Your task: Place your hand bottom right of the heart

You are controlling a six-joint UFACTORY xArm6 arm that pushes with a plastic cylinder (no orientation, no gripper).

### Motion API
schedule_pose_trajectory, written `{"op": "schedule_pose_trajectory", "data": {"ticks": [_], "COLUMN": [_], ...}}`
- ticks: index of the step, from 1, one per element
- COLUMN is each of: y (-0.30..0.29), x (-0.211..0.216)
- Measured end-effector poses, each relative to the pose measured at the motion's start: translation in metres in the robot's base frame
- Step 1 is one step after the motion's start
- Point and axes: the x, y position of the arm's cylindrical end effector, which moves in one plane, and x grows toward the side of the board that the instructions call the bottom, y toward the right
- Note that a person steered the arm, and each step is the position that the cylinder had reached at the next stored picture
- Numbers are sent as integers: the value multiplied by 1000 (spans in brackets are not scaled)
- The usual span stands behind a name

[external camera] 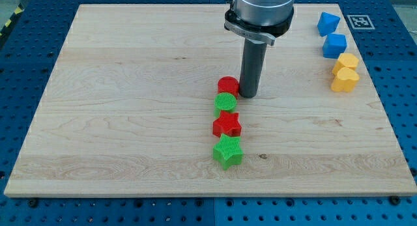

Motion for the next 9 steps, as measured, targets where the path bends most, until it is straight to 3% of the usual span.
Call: {"op": "schedule_pose_trajectory", "data": {"ticks": [2, 6, 9], "y": [49, 77, 178], "x": [9, 16, 45]}}
